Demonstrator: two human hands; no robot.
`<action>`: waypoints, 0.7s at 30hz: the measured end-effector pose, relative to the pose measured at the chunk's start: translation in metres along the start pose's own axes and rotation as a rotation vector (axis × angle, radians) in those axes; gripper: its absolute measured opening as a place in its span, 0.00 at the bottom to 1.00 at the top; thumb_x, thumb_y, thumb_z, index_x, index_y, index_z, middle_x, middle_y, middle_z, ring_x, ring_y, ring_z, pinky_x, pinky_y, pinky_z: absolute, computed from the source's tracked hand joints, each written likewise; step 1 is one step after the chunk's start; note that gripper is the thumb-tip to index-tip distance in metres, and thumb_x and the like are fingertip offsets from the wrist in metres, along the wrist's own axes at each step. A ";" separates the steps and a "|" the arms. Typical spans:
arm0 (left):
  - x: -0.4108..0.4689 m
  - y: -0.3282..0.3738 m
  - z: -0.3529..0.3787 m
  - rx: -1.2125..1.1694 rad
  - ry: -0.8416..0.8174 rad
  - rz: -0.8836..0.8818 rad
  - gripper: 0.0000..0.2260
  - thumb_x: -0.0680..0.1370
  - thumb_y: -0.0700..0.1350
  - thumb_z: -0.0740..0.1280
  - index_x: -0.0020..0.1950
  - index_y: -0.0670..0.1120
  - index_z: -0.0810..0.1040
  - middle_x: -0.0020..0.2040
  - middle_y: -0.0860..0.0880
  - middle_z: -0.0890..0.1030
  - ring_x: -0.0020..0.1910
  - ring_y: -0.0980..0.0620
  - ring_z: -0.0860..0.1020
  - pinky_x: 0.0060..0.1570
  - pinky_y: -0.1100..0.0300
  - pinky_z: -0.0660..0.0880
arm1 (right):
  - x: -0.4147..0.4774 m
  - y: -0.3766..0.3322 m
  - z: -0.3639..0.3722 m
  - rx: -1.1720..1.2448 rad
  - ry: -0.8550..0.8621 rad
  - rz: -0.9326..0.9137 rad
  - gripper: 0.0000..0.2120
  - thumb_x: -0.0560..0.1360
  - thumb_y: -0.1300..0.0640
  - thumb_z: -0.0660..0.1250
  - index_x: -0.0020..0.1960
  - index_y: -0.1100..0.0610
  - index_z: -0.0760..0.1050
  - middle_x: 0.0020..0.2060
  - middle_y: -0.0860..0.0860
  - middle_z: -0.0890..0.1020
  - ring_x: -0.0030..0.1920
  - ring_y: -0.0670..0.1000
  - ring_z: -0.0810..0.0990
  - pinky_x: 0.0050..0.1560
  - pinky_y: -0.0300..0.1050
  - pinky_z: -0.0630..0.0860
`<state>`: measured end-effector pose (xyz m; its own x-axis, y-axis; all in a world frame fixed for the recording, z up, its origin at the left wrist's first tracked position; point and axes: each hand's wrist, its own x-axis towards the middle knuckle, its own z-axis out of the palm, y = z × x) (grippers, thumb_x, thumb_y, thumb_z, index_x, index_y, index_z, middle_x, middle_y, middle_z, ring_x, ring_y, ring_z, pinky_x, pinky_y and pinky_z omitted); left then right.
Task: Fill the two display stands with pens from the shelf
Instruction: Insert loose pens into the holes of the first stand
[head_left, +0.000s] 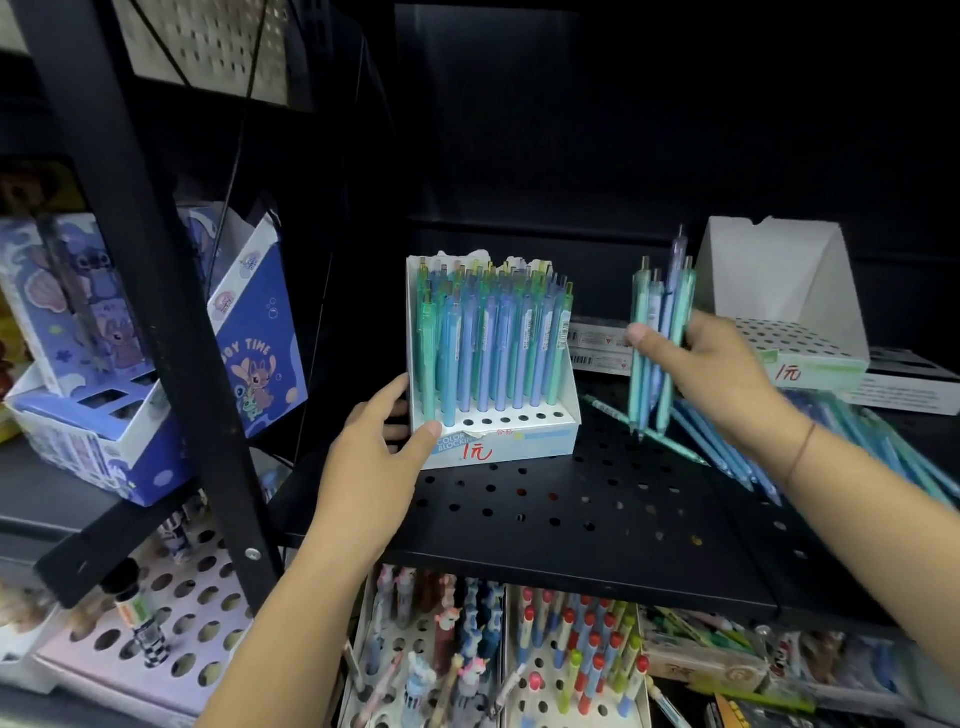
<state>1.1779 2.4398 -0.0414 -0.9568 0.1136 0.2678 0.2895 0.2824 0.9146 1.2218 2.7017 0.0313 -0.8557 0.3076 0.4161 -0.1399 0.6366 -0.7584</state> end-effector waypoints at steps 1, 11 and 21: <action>0.000 0.000 0.000 0.001 0.000 0.000 0.23 0.79 0.47 0.66 0.72 0.60 0.66 0.60 0.57 0.74 0.51 0.65 0.74 0.39 0.72 0.67 | -0.005 0.001 0.005 0.010 0.012 -0.023 0.03 0.76 0.49 0.65 0.44 0.47 0.74 0.40 0.47 0.80 0.41 0.42 0.78 0.39 0.30 0.71; 0.000 0.001 0.001 0.002 0.003 0.011 0.23 0.79 0.47 0.66 0.72 0.59 0.66 0.60 0.56 0.75 0.52 0.63 0.75 0.42 0.71 0.68 | -0.015 0.021 0.009 -0.099 -0.062 -0.009 0.15 0.71 0.46 0.69 0.34 0.56 0.73 0.24 0.48 0.67 0.22 0.44 0.63 0.25 0.34 0.61; -0.036 0.045 0.021 0.019 -0.102 0.318 0.23 0.75 0.61 0.58 0.70 0.59 0.66 0.62 0.66 0.71 0.60 0.71 0.70 0.58 0.72 0.67 | -0.026 -0.038 0.011 0.199 -0.300 -0.075 0.11 0.75 0.52 0.67 0.39 0.60 0.76 0.22 0.49 0.74 0.21 0.47 0.66 0.27 0.40 0.68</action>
<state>1.2261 2.4679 -0.0165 -0.8111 0.2937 0.5058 0.5742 0.2354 0.7842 1.2436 2.6618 0.0435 -0.9433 0.0257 0.3311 -0.2767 0.4904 -0.8264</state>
